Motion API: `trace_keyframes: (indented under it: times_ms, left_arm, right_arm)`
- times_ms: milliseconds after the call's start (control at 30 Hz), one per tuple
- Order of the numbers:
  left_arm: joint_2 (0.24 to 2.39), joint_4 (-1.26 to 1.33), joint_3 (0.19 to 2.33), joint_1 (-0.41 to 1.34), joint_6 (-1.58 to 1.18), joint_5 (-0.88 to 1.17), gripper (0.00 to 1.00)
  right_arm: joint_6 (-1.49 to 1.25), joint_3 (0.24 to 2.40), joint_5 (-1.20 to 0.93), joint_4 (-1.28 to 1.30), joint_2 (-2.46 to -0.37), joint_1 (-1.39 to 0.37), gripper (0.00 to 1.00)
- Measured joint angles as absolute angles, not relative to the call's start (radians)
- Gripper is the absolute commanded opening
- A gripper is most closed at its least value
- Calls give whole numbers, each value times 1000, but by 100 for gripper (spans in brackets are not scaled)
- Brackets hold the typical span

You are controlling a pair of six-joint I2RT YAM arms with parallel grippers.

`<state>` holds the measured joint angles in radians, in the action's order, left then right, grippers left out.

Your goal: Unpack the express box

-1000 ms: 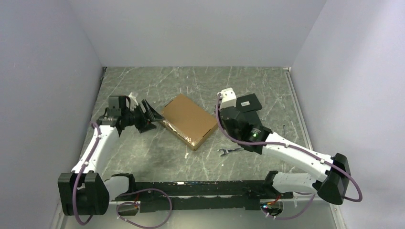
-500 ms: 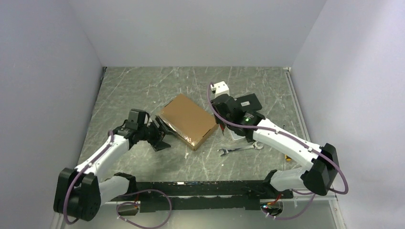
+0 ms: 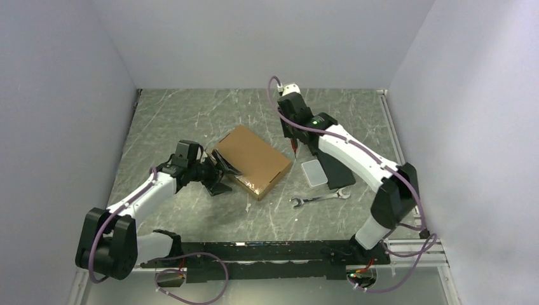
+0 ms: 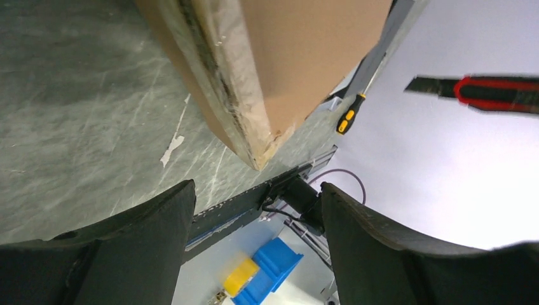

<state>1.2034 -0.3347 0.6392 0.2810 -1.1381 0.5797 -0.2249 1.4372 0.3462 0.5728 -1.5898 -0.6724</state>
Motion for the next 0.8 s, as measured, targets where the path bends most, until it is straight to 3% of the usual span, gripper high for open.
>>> trace_keyframes:
  times_ms: [267,533,633,800]
  left_arm:
    - [1131,-374,641,281,-1041,576,82]
    - [980,-606,839,281,-872,441,85]
    - [947,-681,903,281,-809,395,87]
    - [908,-729,905,281,-767,374,87]
  right_arm:
    - [-137,1679,537,690,-1875,-667,0]
    - [-46,1991,552,786,-2298,-612,3]
    - [-28,2086,547,831,-2396,-603,13]
    - [-15,2097,528,846,-2408,-604,43]
